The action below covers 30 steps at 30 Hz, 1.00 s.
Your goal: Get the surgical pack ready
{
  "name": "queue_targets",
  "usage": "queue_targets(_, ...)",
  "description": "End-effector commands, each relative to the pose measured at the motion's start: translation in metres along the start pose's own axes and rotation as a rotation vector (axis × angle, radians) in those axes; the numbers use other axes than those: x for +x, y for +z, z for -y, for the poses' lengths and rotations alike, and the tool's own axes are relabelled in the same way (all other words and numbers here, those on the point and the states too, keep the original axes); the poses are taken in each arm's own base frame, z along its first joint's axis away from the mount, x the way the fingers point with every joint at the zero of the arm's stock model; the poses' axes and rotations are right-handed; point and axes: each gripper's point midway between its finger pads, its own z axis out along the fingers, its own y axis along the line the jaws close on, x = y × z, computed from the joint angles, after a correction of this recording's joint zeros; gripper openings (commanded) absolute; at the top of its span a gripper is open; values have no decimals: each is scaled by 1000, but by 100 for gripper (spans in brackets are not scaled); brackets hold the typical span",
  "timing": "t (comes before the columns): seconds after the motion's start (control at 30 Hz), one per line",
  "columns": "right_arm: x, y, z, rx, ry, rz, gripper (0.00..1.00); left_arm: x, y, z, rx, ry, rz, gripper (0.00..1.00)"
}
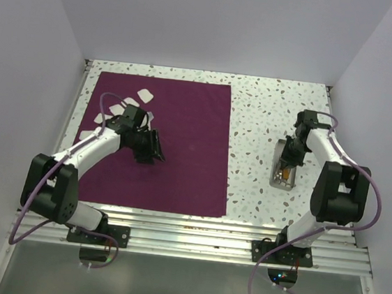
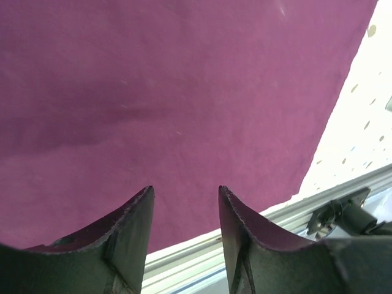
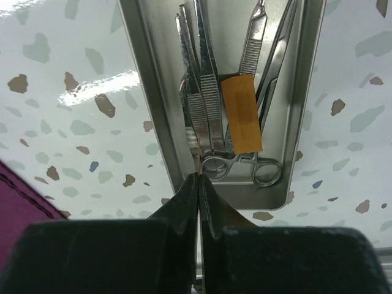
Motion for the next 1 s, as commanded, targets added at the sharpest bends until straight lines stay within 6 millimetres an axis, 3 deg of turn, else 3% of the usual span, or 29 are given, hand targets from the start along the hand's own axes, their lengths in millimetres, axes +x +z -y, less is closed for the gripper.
queue_targets(0.0,-1,2,11,37,-15,-16,0,-26,-11,-4,24,11,53,51)
queue_targets(0.1,4,4,21,74,2,-37,5,-40,-12,-20,13,-34,72,53)
queue_targets(0.13,5,3,24,95,3,-41,17,-44,-12,-25,8,-47,78,55)
queue_targets(0.27,-6,-19,33,156,-1,18,40,-73,-18,-56,-72,-118,133,59)
queue_targets(0.4,-14,-41,4,113,-56,72,54,-101,-29,-87,-153,-179,190,60)
queue_targets(0.43,-17,-46,-10,91,-85,86,55,-112,-35,-93,-173,-183,212,60)
queue_targets(0.47,-16,-49,-23,57,-108,86,55,-117,-39,-111,-218,-218,220,60)
queue_targets(0.57,-5,-61,-87,-89,-221,114,57,-138,-55,-144,-279,-276,266,59)
queue_targets(0.7,14,-59,-133,-221,-270,91,57,-156,-59,-178,-323,-333,273,50)
queue_targets(0.8,29,-49,-149,-265,-290,36,57,-170,-58,-198,-372,-360,281,44)
queue_targets(0.97,32,-48,-158,-283,-332,13,57,-191,-63,-226,-430,-427,316,40)
